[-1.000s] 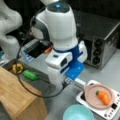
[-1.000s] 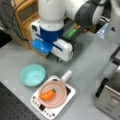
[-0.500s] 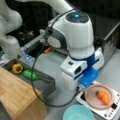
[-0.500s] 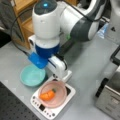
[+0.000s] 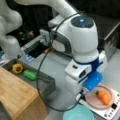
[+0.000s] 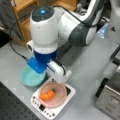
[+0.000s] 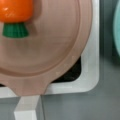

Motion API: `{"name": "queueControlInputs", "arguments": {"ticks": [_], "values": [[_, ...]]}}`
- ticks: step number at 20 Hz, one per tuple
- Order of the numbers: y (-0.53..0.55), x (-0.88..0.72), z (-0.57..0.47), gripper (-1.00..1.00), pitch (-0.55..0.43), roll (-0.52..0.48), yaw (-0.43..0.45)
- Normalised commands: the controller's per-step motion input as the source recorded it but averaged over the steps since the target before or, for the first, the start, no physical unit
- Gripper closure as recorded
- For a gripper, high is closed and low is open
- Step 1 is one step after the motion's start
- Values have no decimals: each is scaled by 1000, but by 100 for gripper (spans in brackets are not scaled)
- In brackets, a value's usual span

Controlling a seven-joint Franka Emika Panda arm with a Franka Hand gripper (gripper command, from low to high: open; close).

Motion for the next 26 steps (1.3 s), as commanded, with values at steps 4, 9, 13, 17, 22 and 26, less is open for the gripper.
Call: {"name": "queueControlInputs", "arguments": {"ticks": [4, 9, 13, 17, 22, 26], "values": [[168, 468, -30, -100, 167, 2, 81], [101, 403, 31, -100, 134, 10, 95], [56, 349, 16, -100, 102, -17, 51], [71, 339, -35, -100, 75, -23, 21], [119, 323, -59, -100, 68, -33, -2], [156, 285, -45, -100, 67, -41, -26]]}}
